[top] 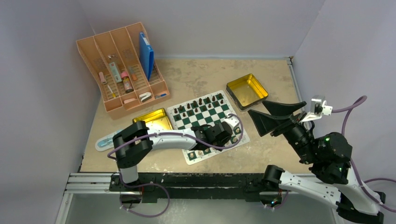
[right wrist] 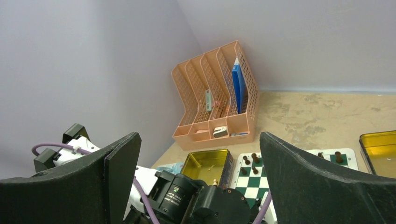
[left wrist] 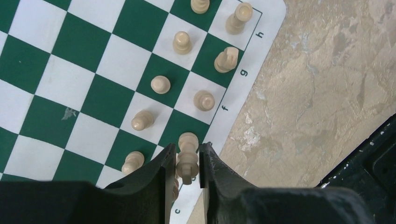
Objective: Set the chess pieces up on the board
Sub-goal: Place the chess piece on the chessboard.
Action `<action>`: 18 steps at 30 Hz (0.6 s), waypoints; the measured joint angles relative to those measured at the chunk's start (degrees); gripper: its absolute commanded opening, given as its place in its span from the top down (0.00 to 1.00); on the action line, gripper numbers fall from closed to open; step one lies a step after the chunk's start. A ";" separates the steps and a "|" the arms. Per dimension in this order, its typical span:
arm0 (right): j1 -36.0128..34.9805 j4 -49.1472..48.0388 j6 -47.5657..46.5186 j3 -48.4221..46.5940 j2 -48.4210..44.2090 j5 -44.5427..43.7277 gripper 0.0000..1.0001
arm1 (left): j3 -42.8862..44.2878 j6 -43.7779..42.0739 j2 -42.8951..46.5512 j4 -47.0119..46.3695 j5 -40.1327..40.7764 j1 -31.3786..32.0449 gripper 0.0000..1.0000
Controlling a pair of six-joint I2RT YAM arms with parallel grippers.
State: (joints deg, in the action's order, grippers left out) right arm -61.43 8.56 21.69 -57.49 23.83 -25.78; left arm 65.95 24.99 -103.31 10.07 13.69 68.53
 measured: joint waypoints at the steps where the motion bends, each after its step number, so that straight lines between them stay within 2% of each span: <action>1: 0.00 -0.04 -0.13 0.09 0.00 0.02 0.01 | 0.13 -0.02 -0.04 0.81 0.00 0.17 0.74; 8: 0.00 0.72 -0.28 0.44 0.50 0.02 0.01 | 2.73 -0.02 -0.24 3.34 0.00 0.50 0.69; 18: 0.00 1.38 -0.28 0.55 0.42 0.35 0.01 | 6.67 -0.09 -0.74 4.94 1.36 0.50 0.69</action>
State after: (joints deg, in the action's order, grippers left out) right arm -61.43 9.93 21.41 -56.95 24.25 -25.43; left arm 72.62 24.91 -104.05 15.00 15.05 69.04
